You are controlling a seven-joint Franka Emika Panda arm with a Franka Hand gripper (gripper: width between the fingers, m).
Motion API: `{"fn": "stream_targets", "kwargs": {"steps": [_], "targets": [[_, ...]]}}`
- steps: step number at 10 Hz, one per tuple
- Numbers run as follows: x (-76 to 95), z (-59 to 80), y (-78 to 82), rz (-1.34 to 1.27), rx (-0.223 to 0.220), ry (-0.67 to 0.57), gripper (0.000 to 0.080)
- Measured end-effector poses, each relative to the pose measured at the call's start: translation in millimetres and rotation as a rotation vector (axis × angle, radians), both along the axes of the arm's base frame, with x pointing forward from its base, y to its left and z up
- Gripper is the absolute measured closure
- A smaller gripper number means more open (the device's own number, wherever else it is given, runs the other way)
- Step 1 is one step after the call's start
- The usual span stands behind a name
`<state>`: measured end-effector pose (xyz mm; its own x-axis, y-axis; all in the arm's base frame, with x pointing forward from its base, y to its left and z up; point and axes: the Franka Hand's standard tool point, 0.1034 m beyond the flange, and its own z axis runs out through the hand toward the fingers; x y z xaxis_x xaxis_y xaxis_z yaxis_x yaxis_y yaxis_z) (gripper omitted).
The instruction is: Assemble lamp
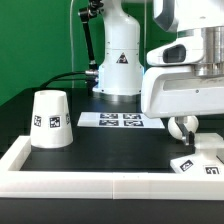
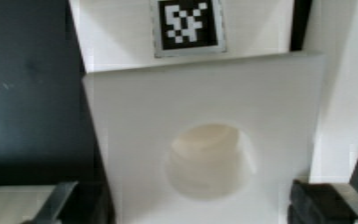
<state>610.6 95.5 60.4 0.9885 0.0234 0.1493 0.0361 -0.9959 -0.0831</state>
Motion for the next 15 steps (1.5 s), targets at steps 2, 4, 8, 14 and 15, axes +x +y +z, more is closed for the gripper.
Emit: {"fn": "stream_targets", "kwargs": {"steps": [2, 4, 8, 14, 15], "targets": [[-0.4, 0.0, 1.9, 0.007, -0.001, 0.001, 0.0328], [-0.4, -0.1, 2.1, 0.007, -0.001, 0.001, 0.0135], [-26.5, 14.9, -6.5, -0.014, -0.009, 0.028, 0.0102], [-146.4, 30.4, -20.0, -0.133, -0.020, 0.083, 0.0101], [-154.2, 25.2, -21.2, -0.132, -0.021, 0.076, 0.0101]]}}
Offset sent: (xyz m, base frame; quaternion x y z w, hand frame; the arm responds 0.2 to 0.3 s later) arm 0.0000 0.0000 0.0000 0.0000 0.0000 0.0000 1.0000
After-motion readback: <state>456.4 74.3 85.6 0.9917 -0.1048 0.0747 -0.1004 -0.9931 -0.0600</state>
